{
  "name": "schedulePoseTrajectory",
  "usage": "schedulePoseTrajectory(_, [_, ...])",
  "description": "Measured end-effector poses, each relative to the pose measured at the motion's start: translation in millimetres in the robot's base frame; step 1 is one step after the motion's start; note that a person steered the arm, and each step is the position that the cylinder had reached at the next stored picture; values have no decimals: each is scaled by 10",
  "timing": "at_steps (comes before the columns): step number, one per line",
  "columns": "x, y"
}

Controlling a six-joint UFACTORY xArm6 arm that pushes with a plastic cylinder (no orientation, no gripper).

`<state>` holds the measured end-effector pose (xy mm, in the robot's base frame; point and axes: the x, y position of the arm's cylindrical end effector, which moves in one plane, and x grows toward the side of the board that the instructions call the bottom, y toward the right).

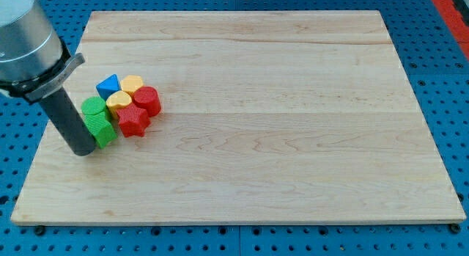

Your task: Move your arm parallel to the bottom right of the red star

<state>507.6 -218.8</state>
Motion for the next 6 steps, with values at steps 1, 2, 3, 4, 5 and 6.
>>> schedulePoseTrajectory(1, [-234,0])
schedulePoseTrajectory(2, [-335,10])
schedulePoseTrajectory(3, [-134,10])
schedulePoseTrajectory(4, [48,-31])
schedulePoseTrajectory(5, [57,322])
schedulePoseTrajectory(6, [172,1095])
